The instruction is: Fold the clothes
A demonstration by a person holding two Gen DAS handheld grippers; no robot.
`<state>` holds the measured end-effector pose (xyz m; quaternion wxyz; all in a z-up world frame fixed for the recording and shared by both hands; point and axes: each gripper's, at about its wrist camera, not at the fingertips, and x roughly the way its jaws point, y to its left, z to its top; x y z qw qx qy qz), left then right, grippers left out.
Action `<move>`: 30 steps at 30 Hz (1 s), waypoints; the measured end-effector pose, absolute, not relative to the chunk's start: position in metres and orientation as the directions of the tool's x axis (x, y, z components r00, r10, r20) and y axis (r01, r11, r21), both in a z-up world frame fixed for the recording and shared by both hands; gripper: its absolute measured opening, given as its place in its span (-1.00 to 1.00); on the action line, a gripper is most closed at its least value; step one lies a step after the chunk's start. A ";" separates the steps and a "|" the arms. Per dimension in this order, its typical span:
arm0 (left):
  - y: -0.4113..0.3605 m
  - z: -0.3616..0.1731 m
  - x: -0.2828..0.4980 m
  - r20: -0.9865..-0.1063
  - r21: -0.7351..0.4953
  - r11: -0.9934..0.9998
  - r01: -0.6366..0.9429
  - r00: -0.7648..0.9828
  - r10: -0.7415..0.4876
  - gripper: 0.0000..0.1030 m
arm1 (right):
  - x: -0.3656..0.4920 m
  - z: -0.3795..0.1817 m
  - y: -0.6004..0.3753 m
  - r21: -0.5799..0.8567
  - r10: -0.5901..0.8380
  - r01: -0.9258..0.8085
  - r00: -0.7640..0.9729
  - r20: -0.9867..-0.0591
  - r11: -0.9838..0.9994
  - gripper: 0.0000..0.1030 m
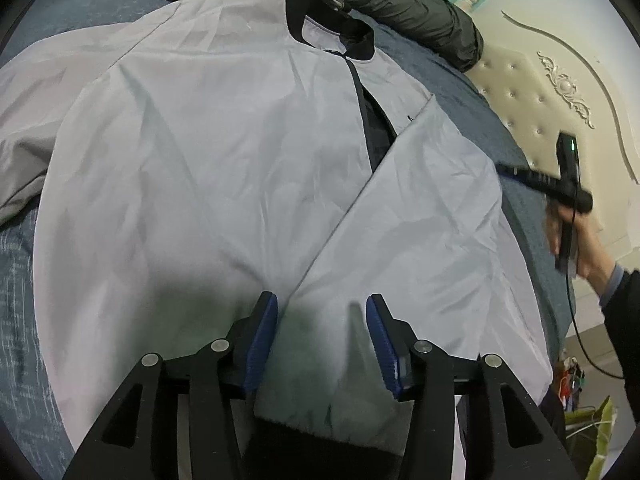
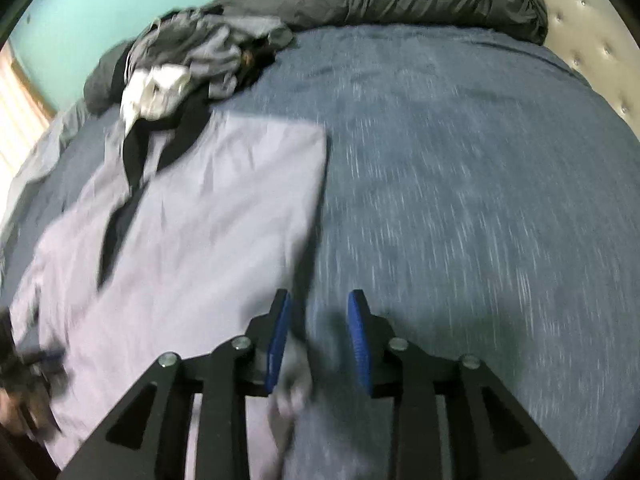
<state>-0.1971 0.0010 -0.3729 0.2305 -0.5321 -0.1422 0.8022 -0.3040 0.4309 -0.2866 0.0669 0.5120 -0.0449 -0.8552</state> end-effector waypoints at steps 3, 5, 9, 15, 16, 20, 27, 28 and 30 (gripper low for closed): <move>0.002 -0.376 -0.191 -0.796 -0.463 -0.858 -0.223 -0.322 0.513 -0.02 | -0.285 -0.298 0.429 0.130 -0.137 0.049 -0.454 -0.881 -0.990 -0.43; 0.005 -0.378 -0.190 -0.801 -0.453 -0.861 -0.229 -0.318 0.507 -0.02 | -0.279 -0.306 0.425 0.128 -0.136 0.049 -0.446 -0.885 -0.991 -0.43; 0.009 -0.379 -0.190 -0.806 -0.440 -0.865 -0.239 -0.318 0.498 -0.02 | -0.278 -0.318 0.415 0.121 -0.135 0.060 -0.441 -0.887 -0.991 -0.43; 0.012 -0.380 -0.194 -0.809 -0.442 -0.865 -0.239 -0.311 0.499 -0.02 | -0.291 -0.333 0.414 0.169 -0.156 0.007 -0.424 -0.892 -0.986 -0.48; 0.012 -0.381 -0.195 -0.809 -0.442 -0.864 -0.240 -0.310 0.500 -0.02 | -0.291 -0.333 0.417 0.187 -0.168 -0.002 -0.432 -0.886 -0.982 -0.79; 0.012 -0.383 -0.197 -0.809 -0.445 -0.863 -0.240 -0.305 0.502 -0.01 | -0.285 -0.328 0.418 0.215 -0.182 -0.022 -0.455 -0.872 -0.976 -0.93; 0.011 -0.385 -0.198 -0.807 -0.449 -0.862 -0.237 -0.306 0.505 -0.02 | -0.272 -0.324 0.425 0.221 -0.158 -0.067 -0.502 -0.850 -0.973 -0.94; 0.011 -0.385 -0.198 -0.807 -0.449 -0.862 -0.237 -0.305 0.505 -0.02 | -0.270 -0.322 0.427 0.232 -0.166 -0.068 -0.509 -0.845 -0.970 -0.94; 0.011 -0.385 -0.198 -0.807 -0.450 -0.862 -0.235 -0.305 0.505 -0.02 | -0.268 -0.315 0.435 0.233 -0.148 -0.103 -0.518 -0.842 -0.967 -0.94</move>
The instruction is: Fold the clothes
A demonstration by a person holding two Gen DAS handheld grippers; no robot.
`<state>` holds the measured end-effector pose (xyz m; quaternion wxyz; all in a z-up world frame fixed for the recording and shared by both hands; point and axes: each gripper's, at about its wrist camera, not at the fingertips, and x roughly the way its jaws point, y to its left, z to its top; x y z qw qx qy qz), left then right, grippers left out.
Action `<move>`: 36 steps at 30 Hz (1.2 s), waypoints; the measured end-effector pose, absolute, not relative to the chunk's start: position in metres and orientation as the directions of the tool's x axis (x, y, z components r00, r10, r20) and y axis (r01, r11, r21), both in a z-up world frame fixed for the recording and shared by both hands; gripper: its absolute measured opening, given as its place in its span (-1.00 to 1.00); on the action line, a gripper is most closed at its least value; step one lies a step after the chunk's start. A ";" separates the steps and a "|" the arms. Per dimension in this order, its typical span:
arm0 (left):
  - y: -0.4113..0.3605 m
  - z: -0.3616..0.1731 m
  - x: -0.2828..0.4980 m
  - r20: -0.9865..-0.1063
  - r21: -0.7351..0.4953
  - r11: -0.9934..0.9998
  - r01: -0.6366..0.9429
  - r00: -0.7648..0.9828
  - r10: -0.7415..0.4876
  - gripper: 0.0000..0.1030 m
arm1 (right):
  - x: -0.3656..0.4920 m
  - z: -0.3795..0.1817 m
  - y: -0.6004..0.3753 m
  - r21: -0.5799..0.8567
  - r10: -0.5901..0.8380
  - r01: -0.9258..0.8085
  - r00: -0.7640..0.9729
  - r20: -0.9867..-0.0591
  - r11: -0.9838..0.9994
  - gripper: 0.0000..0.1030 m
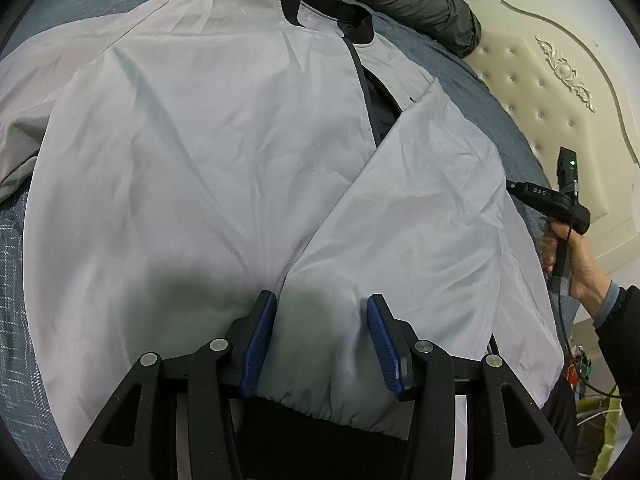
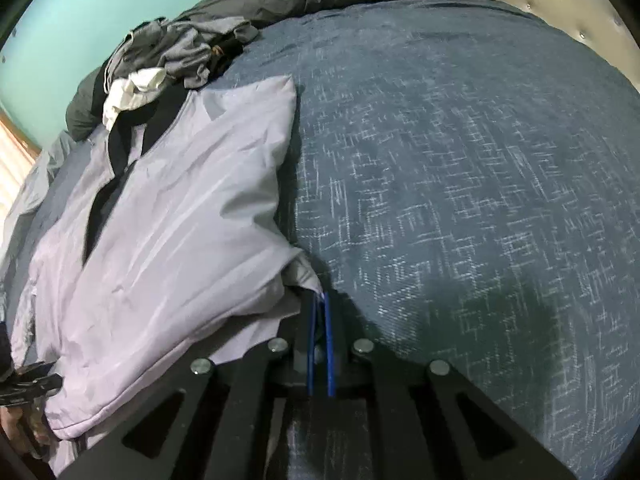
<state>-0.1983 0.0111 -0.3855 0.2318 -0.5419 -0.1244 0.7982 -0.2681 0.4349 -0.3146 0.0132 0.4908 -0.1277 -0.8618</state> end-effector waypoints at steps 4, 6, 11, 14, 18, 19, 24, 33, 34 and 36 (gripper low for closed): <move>0.010 -0.385 -0.197 -0.808 -0.448 -0.862 -0.236 -0.305 0.504 -0.01 | -0.266 -0.291 0.453 0.312 -0.173 -0.151 -0.576 -0.799 -0.938 -0.87; 0.010 -0.385 -0.197 -0.809 -0.447 -0.863 -0.236 -0.306 0.502 0.00 | -0.273 -0.280 0.449 0.331 -0.199 -0.120 -0.596 -0.778 -0.936 -0.87; 0.011 -0.384 -0.197 -0.810 -0.446 -0.864 -0.236 -0.304 0.501 0.01 | -0.300 -0.276 0.406 0.293 -0.239 -0.004 -0.566 -0.789 -0.956 -0.87; 0.011 -0.384 -0.197 -0.810 -0.446 -0.863 -0.238 -0.303 0.502 0.01 | -0.310 -0.299 0.381 0.182 -0.167 0.016 -0.484 -0.859 -0.983 -0.87; 0.010 -0.384 -0.198 -0.809 -0.447 -0.862 -0.239 -0.301 0.504 0.01 | -0.310 -0.315 0.384 0.148 -0.119 -0.030 -0.452 -0.884 -0.989 -0.94; 0.010 -0.384 -0.198 -0.809 -0.448 -0.862 -0.239 -0.301 0.504 0.01 | -0.310 -0.313 0.384 0.139 -0.109 -0.034 -0.451 -0.886 -0.990 -0.94; 0.010 -0.384 -0.197 -0.811 -0.445 -0.862 -0.241 -0.301 0.502 0.02 | -0.314 -0.293 0.374 0.131 -0.107 -0.014 -0.505 -0.856 -0.991 -0.93; 0.008 -0.385 -0.196 -0.809 -0.452 -0.859 -0.241 -0.294 0.509 0.02 | -0.305 -0.301 0.391 0.145 -0.080 -0.085 -0.517 -0.852 -0.986 -0.95; 0.008 -0.385 -0.196 -0.810 -0.451 -0.859 -0.242 -0.294 0.508 0.02 | -0.302 -0.297 0.392 0.139 -0.074 -0.085 -0.529 -0.846 -0.987 -0.95; 0.008 -0.385 -0.196 -0.812 -0.450 -0.860 -0.239 -0.292 0.506 0.02 | -0.295 -0.291 0.394 0.146 -0.082 -0.076 -0.539 -0.838 -0.986 -0.93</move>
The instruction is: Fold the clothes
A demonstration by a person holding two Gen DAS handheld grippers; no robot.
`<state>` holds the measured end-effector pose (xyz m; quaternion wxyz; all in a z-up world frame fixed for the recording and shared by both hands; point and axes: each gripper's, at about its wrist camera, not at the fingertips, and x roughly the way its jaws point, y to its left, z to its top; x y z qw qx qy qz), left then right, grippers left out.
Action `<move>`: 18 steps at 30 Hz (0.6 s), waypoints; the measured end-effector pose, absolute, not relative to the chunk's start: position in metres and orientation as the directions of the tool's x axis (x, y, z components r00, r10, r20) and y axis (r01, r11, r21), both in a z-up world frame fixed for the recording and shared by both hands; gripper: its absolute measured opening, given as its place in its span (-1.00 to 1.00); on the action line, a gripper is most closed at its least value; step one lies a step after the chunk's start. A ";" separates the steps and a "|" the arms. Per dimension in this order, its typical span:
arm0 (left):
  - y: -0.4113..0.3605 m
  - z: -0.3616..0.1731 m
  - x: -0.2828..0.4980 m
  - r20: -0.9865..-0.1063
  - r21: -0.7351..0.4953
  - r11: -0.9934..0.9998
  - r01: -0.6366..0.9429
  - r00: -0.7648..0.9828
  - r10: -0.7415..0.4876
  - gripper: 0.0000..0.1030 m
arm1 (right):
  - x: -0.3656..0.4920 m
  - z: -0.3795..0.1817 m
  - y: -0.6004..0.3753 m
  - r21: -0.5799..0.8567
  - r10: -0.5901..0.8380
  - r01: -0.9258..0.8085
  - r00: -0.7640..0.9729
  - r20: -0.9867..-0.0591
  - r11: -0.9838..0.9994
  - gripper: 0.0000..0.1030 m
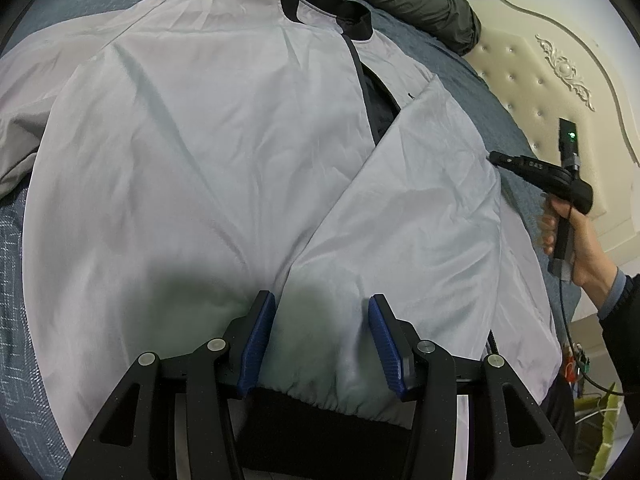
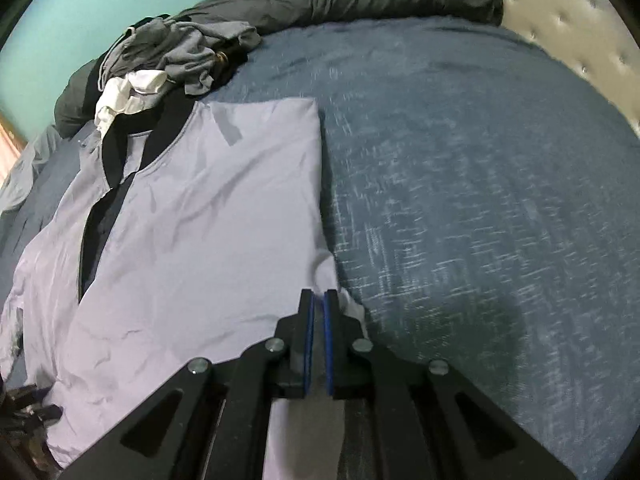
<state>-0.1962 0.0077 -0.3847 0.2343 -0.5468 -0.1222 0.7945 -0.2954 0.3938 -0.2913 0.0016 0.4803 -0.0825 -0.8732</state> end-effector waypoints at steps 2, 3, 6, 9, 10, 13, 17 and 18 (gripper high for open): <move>0.008 -0.384 -0.196 -0.813 -0.450 -0.862 -0.236 -0.291 0.504 0.02 | -0.289 -0.286 0.394 0.156 -0.094 -0.068 -0.548 -0.831 -0.985 -0.88; 0.008 -0.384 -0.196 -0.814 -0.449 -0.862 -0.235 -0.291 0.503 0.02 | -0.286 -0.284 0.392 0.164 -0.102 -0.064 -0.552 -0.827 -0.984 -0.88; 0.007 -0.383 -0.195 -0.813 -0.452 -0.862 -0.229 -0.291 0.504 0.02 | -0.264 -0.278 0.386 0.189 -0.122 -0.064 -0.556 -0.822 -0.980 -0.88; 0.004 -0.376 -0.195 -0.814 -0.454 -0.864 -0.219 -0.292 0.501 0.03 | -0.237 -0.269 0.382 0.236 -0.168 -0.060 -0.534 -0.828 -0.970 -0.88; 0.003 -0.372 -0.194 -0.816 -0.447 -0.868 -0.217 -0.299 0.495 0.03 | -0.226 -0.266 0.380 0.250 -0.190 -0.047 -0.520 -0.833 -0.967 -0.86; -0.004 -0.356 -0.188 -0.816 -0.437 -0.875 -0.207 -0.319 0.483 0.05 | -0.198 -0.258 0.360 0.252 -0.237 0.033 -0.482 -0.844 -0.967 -0.69; -0.015 -0.334 -0.174 -0.824 -0.420 -0.887 -0.192 -0.328 0.462 0.07 | -0.166 -0.251 0.329 0.270 -0.296 0.123 -0.458 -0.839 -0.955 -0.59; -0.019 -0.328 -0.170 -0.825 -0.414 -0.890 -0.190 -0.334 0.455 0.08 | -0.159 -0.253 0.321 0.285 -0.315 0.135 -0.442 -0.840 -0.949 -0.59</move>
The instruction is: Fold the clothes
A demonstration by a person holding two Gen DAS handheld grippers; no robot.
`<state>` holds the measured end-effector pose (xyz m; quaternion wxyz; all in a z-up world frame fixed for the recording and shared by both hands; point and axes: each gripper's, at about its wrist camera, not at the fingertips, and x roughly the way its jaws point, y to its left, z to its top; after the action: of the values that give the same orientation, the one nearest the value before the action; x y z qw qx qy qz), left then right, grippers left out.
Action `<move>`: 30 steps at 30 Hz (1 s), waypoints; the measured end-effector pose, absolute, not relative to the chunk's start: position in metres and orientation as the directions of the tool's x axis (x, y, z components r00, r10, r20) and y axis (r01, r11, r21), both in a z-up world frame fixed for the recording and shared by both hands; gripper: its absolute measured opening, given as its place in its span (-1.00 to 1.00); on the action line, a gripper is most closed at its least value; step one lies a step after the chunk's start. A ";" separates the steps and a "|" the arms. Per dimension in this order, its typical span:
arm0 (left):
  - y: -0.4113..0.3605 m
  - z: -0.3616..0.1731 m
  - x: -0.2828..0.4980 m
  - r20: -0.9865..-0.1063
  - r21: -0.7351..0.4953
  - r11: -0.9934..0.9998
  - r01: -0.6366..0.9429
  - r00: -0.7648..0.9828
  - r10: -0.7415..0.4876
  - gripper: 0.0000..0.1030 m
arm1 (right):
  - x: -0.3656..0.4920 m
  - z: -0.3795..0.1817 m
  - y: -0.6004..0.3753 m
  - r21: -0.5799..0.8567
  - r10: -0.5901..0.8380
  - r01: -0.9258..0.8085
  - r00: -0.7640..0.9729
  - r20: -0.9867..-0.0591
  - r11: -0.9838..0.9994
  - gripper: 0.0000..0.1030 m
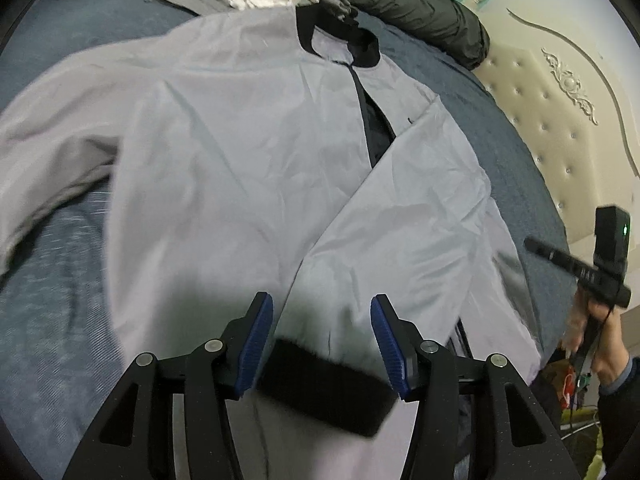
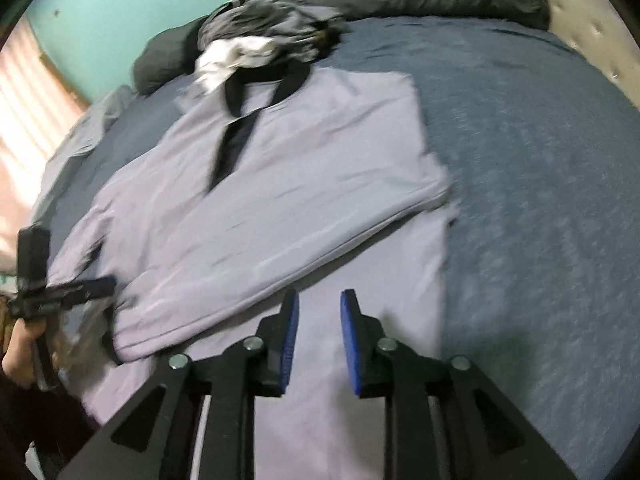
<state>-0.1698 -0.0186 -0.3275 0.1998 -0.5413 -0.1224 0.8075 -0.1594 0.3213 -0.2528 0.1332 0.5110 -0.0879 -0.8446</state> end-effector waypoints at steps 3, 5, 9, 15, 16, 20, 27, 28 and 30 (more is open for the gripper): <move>-0.031 -0.307 -0.154 -0.824 -0.395 -0.900 -0.183 -0.362 0.436 0.11 | -0.141 -0.264 0.285 0.279 -0.338 0.204 -0.372 -0.865 -0.938 -0.59; -0.039 -0.294 -0.143 -0.823 -0.384 -0.906 -0.175 -0.381 0.422 0.12 | -0.133 -0.273 0.263 0.277 -0.347 0.243 -0.323 -0.881 -0.930 -0.59; -0.055 -0.275 -0.124 -0.820 -0.370 -0.913 -0.172 -0.401 0.408 0.14 | -0.121 -0.290 0.229 0.302 -0.369 0.259 -0.270 -0.890 -0.917 -0.59; -0.076 -0.264 -0.098 -0.812 -0.376 -0.914 -0.153 -0.421 0.404 0.15 | -0.119 -0.312 0.200 0.321 -0.371 0.232 -0.224 -0.901 -0.918 -0.67; -0.080 -0.263 -0.094 -0.812 -0.375 -0.915 -0.150 -0.423 0.402 0.15 | -0.119 -0.315 0.196 0.328 -0.375 0.224 -0.218 -0.901 -0.918 -0.67; -0.093 -0.260 -0.083 -0.811 -0.378 -0.916 -0.133 -0.430 0.397 0.16 | -0.121 -0.325 0.181 0.316 -0.358 0.212 -0.201 -0.912 -0.925 -0.67; -0.101 -0.260 -0.078 -0.803 -0.392 -0.912 -0.121 -0.438 0.404 0.16 | -0.124 -0.321 0.182 0.353 -0.390 0.192 -0.211 -0.896 -0.916 -0.67; -0.101 -0.260 -0.078 -0.802 -0.397 -0.910 -0.119 -0.437 0.408 0.16 | -0.125 -0.321 0.178 0.342 -0.380 0.195 -0.210 -0.901 -0.919 -0.67; -0.100 -0.260 -0.077 -0.799 -0.401 -0.908 -0.121 -0.438 0.411 0.16 | -0.128 -0.322 0.171 0.325 -0.363 0.196 -0.208 -0.908 -0.925 -0.67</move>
<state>-0.0774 -0.1001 -0.2598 0.1593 -0.5055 -0.1434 0.8358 -0.1276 0.1714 -0.3223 0.1803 0.6028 -0.0694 -0.7741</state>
